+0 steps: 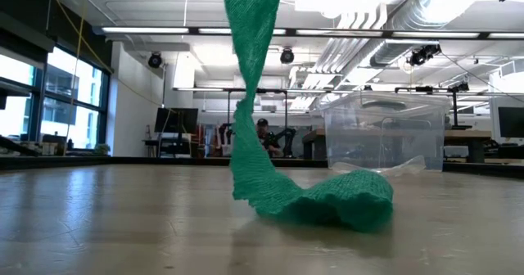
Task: Roll bandage
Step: Roll the green bandage
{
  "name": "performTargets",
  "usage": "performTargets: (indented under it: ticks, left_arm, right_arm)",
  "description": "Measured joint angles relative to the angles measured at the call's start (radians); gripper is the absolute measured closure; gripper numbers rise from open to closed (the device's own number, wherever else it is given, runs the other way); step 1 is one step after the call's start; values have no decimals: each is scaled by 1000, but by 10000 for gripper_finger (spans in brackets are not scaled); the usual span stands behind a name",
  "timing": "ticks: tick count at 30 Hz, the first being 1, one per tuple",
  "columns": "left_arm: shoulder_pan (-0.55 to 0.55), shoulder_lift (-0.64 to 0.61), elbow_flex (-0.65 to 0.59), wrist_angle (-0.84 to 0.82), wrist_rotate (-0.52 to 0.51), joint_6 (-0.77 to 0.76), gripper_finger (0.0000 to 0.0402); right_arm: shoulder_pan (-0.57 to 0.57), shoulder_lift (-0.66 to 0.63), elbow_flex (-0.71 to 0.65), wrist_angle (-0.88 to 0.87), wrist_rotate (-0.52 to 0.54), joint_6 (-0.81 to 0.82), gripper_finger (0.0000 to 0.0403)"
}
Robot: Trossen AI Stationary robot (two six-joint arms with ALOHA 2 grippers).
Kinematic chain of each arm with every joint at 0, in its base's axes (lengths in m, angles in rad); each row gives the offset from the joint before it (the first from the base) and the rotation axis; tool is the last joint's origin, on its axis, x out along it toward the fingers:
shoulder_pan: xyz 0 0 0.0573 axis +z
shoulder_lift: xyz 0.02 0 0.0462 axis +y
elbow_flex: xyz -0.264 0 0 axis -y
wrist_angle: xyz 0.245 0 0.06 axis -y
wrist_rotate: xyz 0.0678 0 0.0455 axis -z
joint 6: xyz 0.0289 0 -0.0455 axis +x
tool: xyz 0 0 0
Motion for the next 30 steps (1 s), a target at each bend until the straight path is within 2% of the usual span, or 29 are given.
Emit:
performTargets:
  ticks: [3,7,12,16,19,24,30]
  left_arm:
    - [0,0,0,-1,1,-28,394]
    - [2,4,0,0,2,-47,394]
    - [11,20,0,3,24,-79,394]
    - [14,37,0,9,51,-86,394]
    - [13,42,0,23,64,-96,394]
    - [13,41,0,30,109,-157,394]
    - [13,47,0,29,194,-268,394]
  right_arm:
    - [-15,-1,0,17,-62,-22,213]
    - [-43,8,0,25,-219,-20,213]
    - [-64,43,0,47,-228,-46,213]
    - [-78,68,0,95,-207,-139,220]
    - [-77,76,0,95,-150,-165,257]
    - [-76,75,0,99,-132,-179,381]
    - [-68,74,0,161,-73,-245,400]
